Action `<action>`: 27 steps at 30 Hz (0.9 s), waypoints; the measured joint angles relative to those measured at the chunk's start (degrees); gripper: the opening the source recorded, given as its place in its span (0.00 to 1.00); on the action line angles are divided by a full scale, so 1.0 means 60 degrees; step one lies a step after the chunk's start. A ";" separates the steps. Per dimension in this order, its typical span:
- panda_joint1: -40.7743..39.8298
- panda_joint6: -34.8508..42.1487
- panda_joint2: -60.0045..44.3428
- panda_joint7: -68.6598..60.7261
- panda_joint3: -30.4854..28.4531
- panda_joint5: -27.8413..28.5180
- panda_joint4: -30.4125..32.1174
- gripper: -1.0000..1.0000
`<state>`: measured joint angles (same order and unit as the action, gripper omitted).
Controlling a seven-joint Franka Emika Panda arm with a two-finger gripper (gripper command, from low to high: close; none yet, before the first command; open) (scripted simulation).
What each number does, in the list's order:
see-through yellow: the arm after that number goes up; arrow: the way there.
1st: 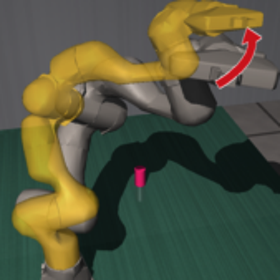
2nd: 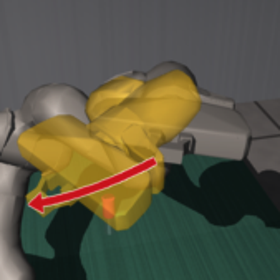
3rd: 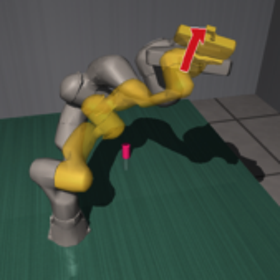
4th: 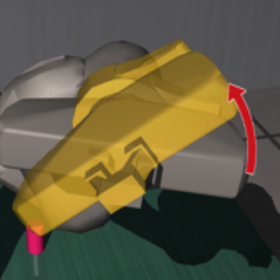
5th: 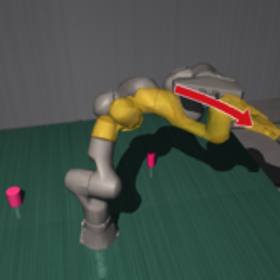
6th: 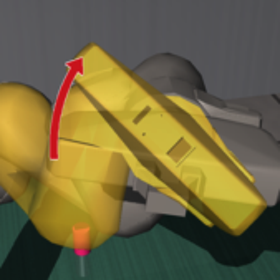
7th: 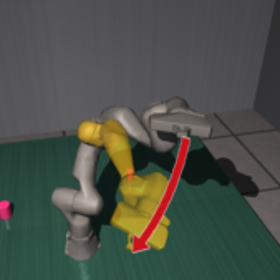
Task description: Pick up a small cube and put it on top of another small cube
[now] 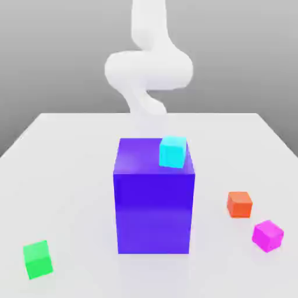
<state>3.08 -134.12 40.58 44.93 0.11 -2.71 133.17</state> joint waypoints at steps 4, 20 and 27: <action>0.0782 -0.0637 -0.1452 -0.0219 0.0181 -0.0705 0.0381 0.50; 0.3200 -0.3246 -0.6973 0.1007 0.2074 -0.0539 0.1896 0.50; 0.4340 -0.4623 -0.9344 0.2970 0.1442 0.1716 0.2209 0.50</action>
<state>29.12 -161.86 -15.49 62.75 8.76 7.59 146.43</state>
